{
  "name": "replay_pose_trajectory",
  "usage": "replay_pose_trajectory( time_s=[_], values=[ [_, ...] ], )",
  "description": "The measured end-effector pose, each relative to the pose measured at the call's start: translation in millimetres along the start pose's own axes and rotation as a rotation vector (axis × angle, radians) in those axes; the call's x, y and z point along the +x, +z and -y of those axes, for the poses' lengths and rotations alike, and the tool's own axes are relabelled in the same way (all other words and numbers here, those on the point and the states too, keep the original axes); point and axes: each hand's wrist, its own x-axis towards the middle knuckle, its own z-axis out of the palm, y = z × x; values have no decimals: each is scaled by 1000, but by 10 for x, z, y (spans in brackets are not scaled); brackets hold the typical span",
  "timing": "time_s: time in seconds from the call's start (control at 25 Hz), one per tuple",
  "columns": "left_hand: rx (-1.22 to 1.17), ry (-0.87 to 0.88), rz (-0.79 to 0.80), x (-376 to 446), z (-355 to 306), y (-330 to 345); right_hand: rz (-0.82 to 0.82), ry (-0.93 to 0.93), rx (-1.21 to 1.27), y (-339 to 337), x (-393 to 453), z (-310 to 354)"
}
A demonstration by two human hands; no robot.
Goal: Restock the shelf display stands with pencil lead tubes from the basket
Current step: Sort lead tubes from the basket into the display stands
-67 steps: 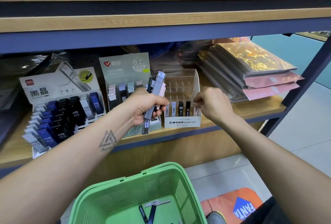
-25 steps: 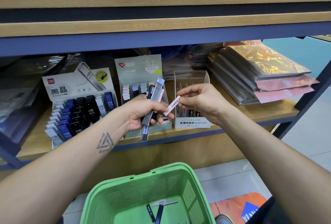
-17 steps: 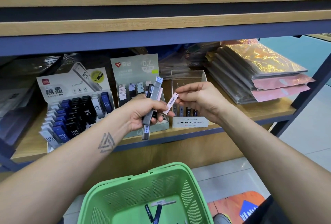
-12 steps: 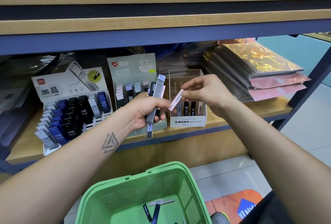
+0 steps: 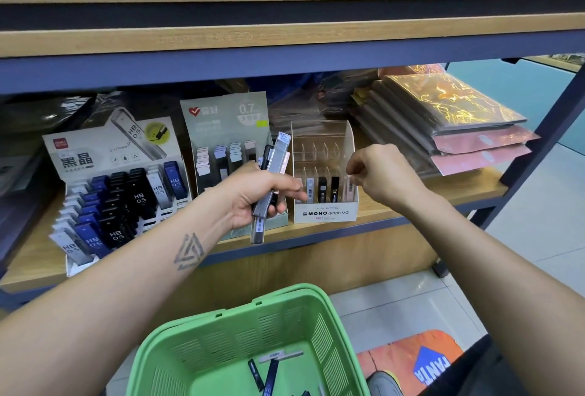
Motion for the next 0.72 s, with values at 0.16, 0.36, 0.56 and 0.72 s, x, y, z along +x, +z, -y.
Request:
replay_pose_trajectory(
  time_s=[0.16,0.36,0.56,0.72],
  values=[
    [13,-4,28,-7,9,-20,46,12,-31,102,-20,-2],
    [-2,8,29,-22,2,-33,36,24,-101,175,-30,11],
    [3,3,42,-24,1,-43,24,51,-105,184,-36,32],
    [6,2,50,-25,-1,-35,44,18,-205,189,-65,82]
  ],
)
